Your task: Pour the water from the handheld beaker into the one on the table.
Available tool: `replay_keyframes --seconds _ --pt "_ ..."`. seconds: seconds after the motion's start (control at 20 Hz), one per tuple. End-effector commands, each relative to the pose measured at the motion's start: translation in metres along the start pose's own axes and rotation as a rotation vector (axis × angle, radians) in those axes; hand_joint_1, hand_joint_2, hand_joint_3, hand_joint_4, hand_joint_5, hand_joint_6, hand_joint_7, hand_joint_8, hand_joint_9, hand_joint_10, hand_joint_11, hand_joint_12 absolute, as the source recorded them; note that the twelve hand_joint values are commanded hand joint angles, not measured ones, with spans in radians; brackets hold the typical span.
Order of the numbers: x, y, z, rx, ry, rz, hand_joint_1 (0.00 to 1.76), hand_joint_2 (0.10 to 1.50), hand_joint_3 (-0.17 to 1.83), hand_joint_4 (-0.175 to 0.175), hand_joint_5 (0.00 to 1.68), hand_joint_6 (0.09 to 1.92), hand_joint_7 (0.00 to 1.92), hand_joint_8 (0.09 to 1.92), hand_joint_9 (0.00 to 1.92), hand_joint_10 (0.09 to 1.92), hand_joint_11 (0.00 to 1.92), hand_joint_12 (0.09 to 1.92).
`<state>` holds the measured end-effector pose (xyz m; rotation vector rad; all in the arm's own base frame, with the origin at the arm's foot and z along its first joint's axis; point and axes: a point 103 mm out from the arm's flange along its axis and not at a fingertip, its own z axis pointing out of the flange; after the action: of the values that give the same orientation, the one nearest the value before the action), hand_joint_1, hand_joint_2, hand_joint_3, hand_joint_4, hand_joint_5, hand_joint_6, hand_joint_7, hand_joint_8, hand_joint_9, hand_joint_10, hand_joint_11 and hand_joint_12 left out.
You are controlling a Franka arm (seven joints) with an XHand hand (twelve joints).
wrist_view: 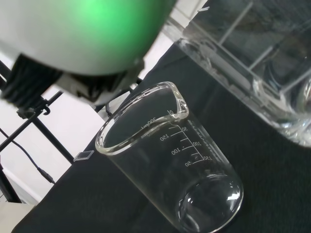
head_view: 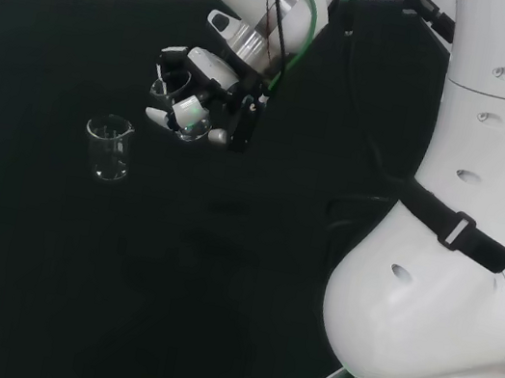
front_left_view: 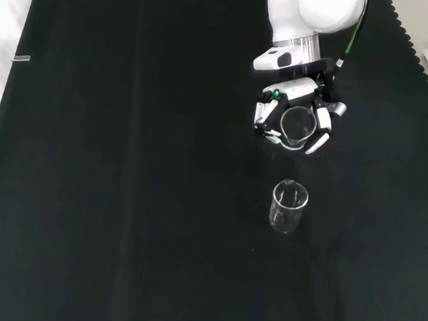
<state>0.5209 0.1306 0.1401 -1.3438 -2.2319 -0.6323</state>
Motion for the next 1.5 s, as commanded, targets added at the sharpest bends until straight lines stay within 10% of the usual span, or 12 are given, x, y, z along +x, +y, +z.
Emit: replay_keyframes --seconds 0.05,1.5 --pt "-0.001 0.000 0.000 0.005 -0.006 -0.001 1.39 0.51 1.16 -0.175 0.74 1.92 1.44 1.92 1.51 1.48 1.17 1.30" --pt "0.015 0.019 0.012 0.232 -0.217 -0.009 1.39 0.51 1.15 -0.175 0.74 1.92 1.44 1.92 1.51 1.47 1.18 1.29"
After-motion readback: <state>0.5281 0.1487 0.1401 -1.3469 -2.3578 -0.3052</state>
